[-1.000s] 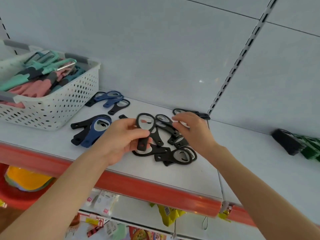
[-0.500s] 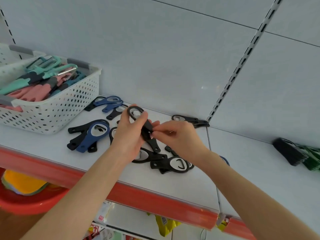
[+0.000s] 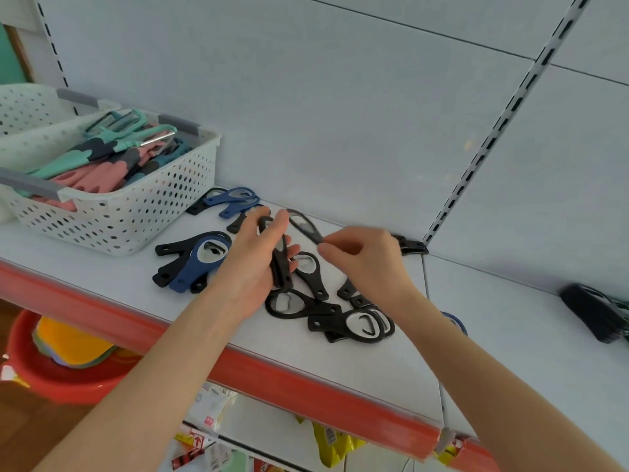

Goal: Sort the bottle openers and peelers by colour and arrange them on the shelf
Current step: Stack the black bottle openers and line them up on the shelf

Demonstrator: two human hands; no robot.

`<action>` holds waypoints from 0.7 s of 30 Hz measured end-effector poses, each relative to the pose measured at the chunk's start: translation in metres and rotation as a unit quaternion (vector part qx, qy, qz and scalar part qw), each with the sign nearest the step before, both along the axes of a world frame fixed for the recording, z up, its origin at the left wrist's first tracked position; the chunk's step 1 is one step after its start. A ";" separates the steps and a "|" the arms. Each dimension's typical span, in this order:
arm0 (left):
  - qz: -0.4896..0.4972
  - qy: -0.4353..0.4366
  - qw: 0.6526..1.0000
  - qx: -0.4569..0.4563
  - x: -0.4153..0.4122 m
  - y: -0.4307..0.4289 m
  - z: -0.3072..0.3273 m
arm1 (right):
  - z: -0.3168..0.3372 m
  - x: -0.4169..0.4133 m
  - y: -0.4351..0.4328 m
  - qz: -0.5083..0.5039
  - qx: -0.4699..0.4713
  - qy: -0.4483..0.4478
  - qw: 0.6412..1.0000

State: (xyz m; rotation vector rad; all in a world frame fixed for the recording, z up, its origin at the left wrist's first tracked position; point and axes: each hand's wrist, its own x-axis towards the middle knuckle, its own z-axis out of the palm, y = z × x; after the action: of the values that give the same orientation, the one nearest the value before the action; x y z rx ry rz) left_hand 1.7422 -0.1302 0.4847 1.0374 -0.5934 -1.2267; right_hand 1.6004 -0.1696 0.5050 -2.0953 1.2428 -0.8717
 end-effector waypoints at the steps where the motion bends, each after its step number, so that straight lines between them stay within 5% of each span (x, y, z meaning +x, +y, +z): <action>1: -0.001 0.005 1.000 -0.009 -0.002 0.000 0.000 | 0.001 0.007 0.006 0.032 -0.001 0.001 0.999; 4: 0.033 0.009 0.999 -0.012 -0.001 0.004 0.002 | -0.006 0.017 0.012 0.054 -0.005 0.022 0.998; 8: 0.067 0.030 0.997 -0.018 0.012 0.011 0.003 | -0.017 0.012 0.005 0.035 0.024 0.239 0.970; 10: 0.065 0.039 0.997 -0.018 0.015 0.015 0.006 | -0.018 0.011 0.003 0.032 0.038 0.278 0.959; 14: 0.038 0.012 0.999 0.004 0.015 0.019 0.005 | -0.015 0.005 -0.005 -0.004 0.019 0.245 0.969; 17: 0.023 -0.011 1.000 0.017 0.008 0.017 0.000 | -0.007 -0.005 -0.003 -0.034 0.007 0.131 0.991; 21: -0.004 -0.013 1.000 0.011 -0.011 0.011 -0.001 | 0.005 -0.001 0.024 0.082 0.006 0.056 0.995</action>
State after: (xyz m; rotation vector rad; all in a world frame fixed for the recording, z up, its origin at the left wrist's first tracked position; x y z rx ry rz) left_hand 1.7314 -0.1193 0.4833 1.0717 -0.6054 -1.2320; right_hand 1.5996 -0.1452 0.5101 -2.2261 1.1085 -0.6817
